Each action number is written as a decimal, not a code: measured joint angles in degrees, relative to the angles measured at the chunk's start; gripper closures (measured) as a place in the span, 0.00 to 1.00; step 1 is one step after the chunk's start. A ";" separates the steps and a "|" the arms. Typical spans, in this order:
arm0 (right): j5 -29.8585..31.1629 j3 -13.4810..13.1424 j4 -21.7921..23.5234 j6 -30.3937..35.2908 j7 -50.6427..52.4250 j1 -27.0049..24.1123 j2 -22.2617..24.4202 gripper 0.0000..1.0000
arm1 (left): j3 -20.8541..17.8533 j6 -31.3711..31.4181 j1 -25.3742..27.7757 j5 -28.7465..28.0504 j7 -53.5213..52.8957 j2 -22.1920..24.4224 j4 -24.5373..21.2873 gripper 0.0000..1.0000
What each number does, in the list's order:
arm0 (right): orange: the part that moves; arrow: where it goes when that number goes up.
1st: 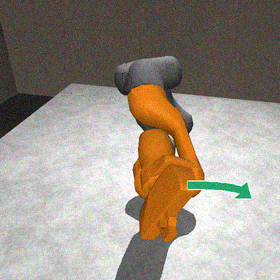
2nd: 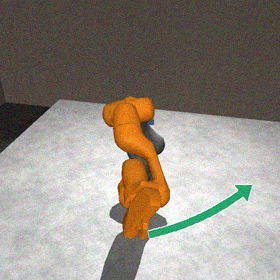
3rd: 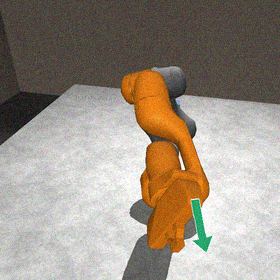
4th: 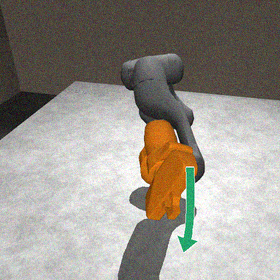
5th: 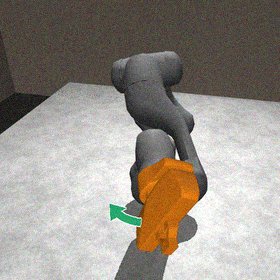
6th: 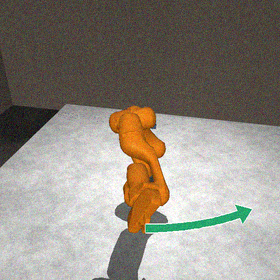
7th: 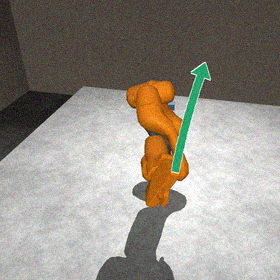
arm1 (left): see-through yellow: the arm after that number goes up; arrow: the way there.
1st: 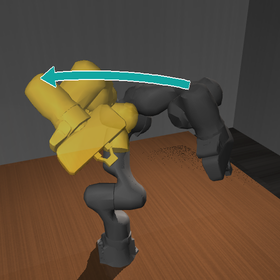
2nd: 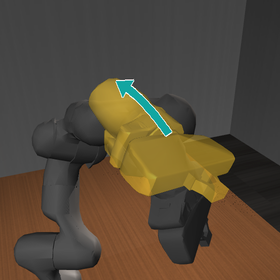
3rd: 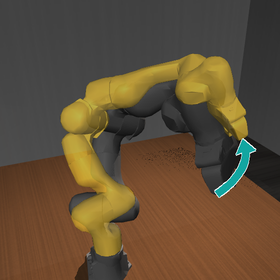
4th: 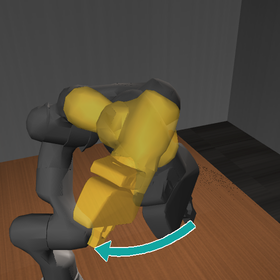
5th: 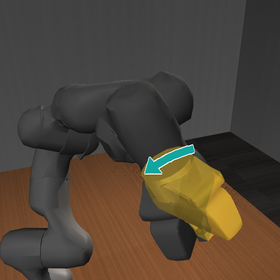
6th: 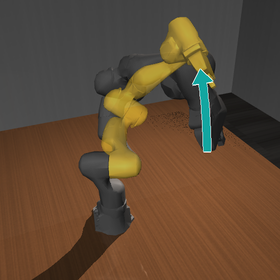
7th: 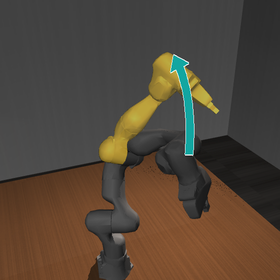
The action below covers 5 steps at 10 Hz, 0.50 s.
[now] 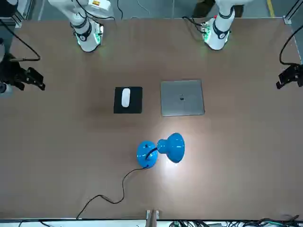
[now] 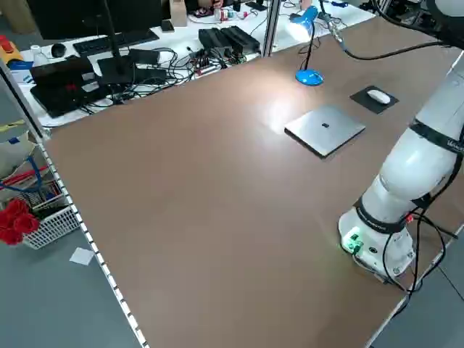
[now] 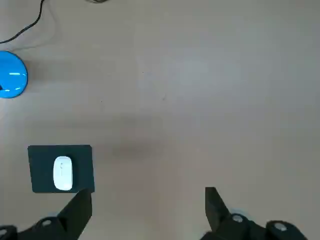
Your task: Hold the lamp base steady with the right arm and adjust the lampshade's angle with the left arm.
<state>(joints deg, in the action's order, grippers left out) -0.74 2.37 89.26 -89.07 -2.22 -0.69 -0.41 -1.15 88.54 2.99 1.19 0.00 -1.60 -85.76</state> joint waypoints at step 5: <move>-0.19 1.94 3.84 -5.58 0.03 0.07 -0.16 0.00 | 0.05 0.00 -0.10 0.00 -0.06 -0.03 0.25 0.01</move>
<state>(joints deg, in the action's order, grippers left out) -0.93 4.31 93.11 -94.65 -2.19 -0.62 -0.57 -1.10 88.53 2.89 1.19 -0.06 -1.63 -85.51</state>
